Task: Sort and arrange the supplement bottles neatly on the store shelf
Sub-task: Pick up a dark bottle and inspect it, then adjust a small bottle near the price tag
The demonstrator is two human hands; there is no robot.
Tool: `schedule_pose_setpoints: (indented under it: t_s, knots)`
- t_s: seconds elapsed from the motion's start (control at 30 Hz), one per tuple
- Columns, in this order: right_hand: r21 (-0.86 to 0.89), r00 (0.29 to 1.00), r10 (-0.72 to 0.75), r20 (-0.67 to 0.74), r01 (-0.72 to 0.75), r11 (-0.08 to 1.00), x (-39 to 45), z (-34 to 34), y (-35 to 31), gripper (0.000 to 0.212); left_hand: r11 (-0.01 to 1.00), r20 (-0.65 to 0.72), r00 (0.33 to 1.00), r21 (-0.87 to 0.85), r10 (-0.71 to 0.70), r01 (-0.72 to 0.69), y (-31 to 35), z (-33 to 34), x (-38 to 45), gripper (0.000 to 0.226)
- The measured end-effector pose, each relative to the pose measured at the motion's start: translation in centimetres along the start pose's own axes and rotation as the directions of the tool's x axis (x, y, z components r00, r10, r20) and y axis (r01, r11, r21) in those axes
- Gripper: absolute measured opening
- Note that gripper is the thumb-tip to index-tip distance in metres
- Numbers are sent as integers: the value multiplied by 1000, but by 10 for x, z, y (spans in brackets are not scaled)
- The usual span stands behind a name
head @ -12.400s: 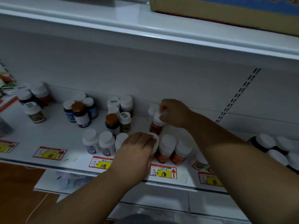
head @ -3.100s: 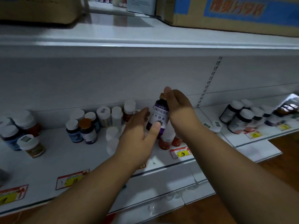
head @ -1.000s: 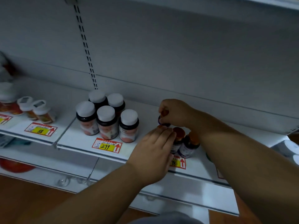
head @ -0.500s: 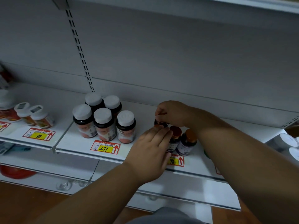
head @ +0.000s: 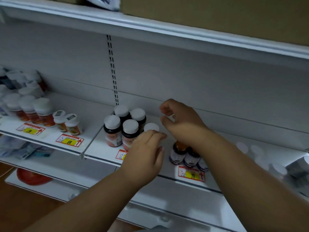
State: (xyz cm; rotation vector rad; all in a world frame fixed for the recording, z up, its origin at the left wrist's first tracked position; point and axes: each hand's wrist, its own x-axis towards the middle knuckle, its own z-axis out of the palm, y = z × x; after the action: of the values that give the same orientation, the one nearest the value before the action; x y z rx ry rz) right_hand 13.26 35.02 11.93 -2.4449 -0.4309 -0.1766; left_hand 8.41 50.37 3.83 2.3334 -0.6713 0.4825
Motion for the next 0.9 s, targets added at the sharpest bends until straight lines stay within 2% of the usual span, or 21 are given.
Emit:
schedule_pose_setpoints:
  t_s: [0.07, 0.17, 0.43, 0.53, 0.63, 0.73, 0.9]
  knots:
    - [8, 999, -7, -32, 8, 1000, 2, 13, -28, 13, 998, -40, 998, -51, -44, 42, -16, -20, -9, 26]
    - [22, 991, -95, -90, 98, 995, 13, 52, -82, 11, 993, -84, 991, -59, -105, 100, -53, -66, -33, 23]
    - [207, 968, -236, -84, 249, 946, 80, 193, -251, 6, 950, -141, 974, 234, -175, 205, -184, -244, -104, 20]
    - [247, 964, -251, -88, 265, 932, 103, 227, -290, 7, 921, -174, 944, 229, -281, 316, -215, -287, -113, 19]
    - [267, 962, -265, -70, 274, 924, 132, 255, -320, 7, 901, -218, 914, 200, -342, 384, -253, -317, -115, 17]
    - [281, 977, -212, -19, 208, 937, 170, 280, -330, 6, 895, -261, 891, 156, -371, 418, -291, -332, -106, 21]
    - [91, 988, -156, 9, 155, 984, 252, 305, -336, 8, 888, -280, 884, 168, -374, 429, -351, -345, -81, 19]
